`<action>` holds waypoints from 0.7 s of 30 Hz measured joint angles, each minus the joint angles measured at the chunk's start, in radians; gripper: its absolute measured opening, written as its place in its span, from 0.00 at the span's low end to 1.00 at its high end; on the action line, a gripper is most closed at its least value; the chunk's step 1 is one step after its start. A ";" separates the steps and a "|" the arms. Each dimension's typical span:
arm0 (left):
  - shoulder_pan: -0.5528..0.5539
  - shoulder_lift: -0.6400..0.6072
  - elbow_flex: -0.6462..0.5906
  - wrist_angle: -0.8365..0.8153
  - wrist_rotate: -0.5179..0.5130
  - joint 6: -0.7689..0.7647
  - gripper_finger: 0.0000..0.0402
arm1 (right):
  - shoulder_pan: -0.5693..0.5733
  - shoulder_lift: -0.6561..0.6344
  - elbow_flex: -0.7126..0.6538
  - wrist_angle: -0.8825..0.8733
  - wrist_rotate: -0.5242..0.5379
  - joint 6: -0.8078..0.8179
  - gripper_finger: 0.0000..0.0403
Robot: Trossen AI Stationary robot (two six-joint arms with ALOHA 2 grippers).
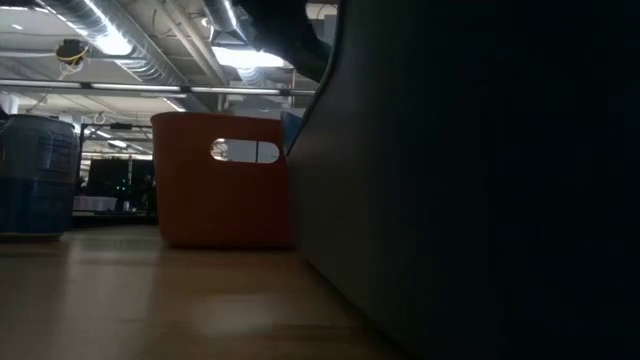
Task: Sort soda cans
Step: Put the green soda can into the yellow bin
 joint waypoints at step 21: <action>-0.108 0.158 -0.030 0.396 -0.002 -0.111 0.74 | 0.088 -0.148 -0.129 0.343 0.091 0.036 0.01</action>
